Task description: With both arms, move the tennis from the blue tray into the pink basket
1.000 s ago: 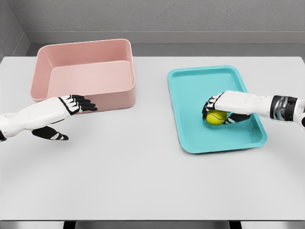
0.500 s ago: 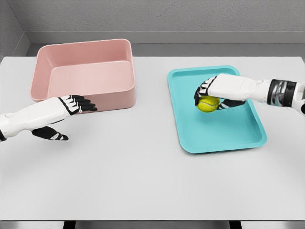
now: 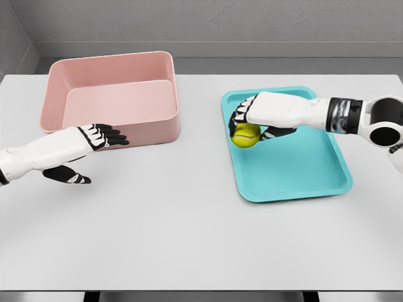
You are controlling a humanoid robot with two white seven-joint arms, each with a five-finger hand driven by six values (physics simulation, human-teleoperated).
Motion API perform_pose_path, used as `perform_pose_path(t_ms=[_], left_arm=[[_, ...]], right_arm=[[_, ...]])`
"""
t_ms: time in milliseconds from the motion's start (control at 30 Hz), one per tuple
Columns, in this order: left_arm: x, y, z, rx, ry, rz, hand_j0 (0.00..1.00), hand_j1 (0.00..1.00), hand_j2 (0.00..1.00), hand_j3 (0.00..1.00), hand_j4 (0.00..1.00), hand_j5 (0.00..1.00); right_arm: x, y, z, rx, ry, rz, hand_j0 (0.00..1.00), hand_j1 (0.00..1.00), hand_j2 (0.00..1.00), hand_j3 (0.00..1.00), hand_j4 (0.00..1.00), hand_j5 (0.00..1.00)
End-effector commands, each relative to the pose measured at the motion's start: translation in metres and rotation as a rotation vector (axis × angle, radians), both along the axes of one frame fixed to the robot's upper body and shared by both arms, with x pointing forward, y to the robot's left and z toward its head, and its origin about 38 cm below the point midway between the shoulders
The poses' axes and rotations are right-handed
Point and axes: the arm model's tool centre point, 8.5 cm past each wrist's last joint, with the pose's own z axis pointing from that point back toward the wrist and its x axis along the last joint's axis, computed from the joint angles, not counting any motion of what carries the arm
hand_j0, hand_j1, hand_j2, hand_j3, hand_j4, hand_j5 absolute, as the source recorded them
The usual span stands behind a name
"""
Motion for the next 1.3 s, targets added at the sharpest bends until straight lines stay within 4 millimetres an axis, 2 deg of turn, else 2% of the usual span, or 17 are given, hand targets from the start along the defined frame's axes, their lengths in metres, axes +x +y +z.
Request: perform_pose_path(t_ms=[0, 400, 1000, 1267], left_arm=[[0.0, 0.0, 0.001, -0.009, 0.0, 0.004, 1.0, 1.0, 1.0, 1.0, 1.0, 1.0], [0.002, -0.001, 0.003, -0.015, -0.005, 0.002, 1.0, 1.0, 1.0, 1.0, 1.0, 1.0], [0.001, -0.002, 0.002, -0.04, 0.009, 0.008, 1.0, 1.0, 1.0, 1.0, 1.0, 1.0], [0.001, -0.002, 0.001, -0.04, 0.01, 0.008, 1.0, 1.0, 1.0, 1.0, 1.0, 1.0]], right_arm=[[-0.001, 0.003, 0.001, 0.011, 0.002, 0.005, 0.59, 0.59, 0.59, 0.59, 0.59, 0.59], [-0.003, 0.026, -0.003, 0.041, 0.01, 0.046, 0.59, 0.59, 0.59, 0.59, 0.59, 0.59], [-0.01, 0.077, -0.019, 0.071, 0.061, 0.136, 0.59, 0.59, 0.59, 0.59, 0.59, 0.59], [-0.014, 0.087, -0.024, 0.072, 0.074, 0.158, 0.59, 0.59, 0.59, 0.59, 0.59, 0.59]])
